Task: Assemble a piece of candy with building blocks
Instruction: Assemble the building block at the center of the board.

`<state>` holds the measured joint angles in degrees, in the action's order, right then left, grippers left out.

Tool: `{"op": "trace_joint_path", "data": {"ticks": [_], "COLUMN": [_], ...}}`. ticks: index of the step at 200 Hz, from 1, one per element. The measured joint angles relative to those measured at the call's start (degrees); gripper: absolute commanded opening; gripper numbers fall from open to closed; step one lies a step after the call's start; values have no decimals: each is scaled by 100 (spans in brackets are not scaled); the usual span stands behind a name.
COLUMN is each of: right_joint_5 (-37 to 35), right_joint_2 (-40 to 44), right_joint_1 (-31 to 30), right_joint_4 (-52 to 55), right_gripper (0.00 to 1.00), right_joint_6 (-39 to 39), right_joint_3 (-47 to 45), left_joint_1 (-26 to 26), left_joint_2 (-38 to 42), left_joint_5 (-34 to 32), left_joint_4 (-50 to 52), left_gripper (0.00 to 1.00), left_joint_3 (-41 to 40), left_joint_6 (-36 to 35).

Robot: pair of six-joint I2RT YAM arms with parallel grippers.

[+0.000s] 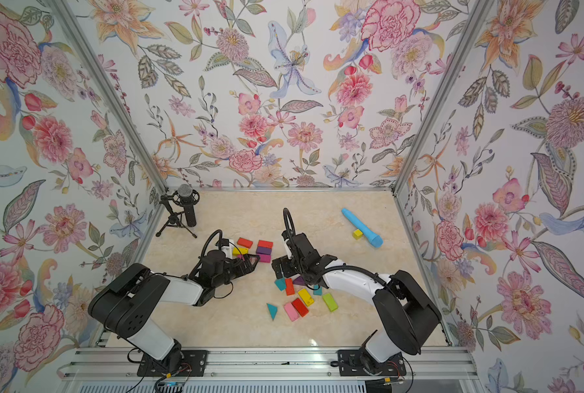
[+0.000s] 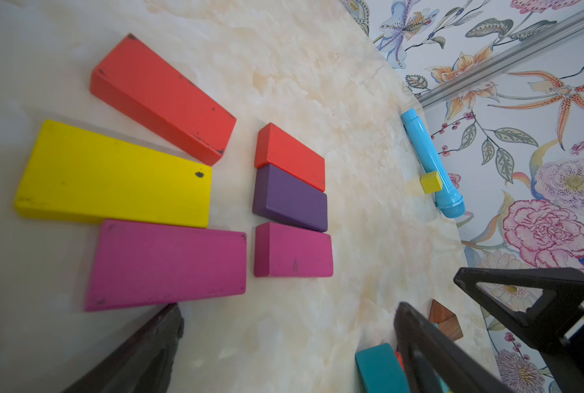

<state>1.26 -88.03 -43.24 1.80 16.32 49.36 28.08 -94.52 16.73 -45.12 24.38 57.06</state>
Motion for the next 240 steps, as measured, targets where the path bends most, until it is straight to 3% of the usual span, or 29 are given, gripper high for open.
{"op": "trace_joint_path", "data": {"ticks": [48, 76, 96, 140, 189, 240], "right_joint_5": [0, 0, 0, 28, 140, 249], "right_joint_2": [125, 363, 391, 393, 450, 457], "right_joint_1": [0, 0, 7, 74, 332, 466], "right_joint_4": [2, -2, -22, -17, -42, -63], "right_gripper": [100, 100, 100, 100, 100, 100], "right_joint_6": [48, 103, 107, 105, 103, 98], "right_joint_3": [-109, -186, -186, -186, -258, -319], "left_joint_1": [-136, -638, -1034, -1460, -1523, -1523], "left_joint_2": [597, 1473, 1617, 680, -649, -1429], "left_joint_5": [92, 92, 92, 116, 153, 149], "left_joint_4": [879, 1561, 1563, 501, -1390, -2514], "left_gripper": [99, 99, 99, 99, 99, 99], "left_joint_3": [-52, -328, -382, -387, -107, 219], "left_joint_6": [-55, -125, -129, 9, 302, 540]}}
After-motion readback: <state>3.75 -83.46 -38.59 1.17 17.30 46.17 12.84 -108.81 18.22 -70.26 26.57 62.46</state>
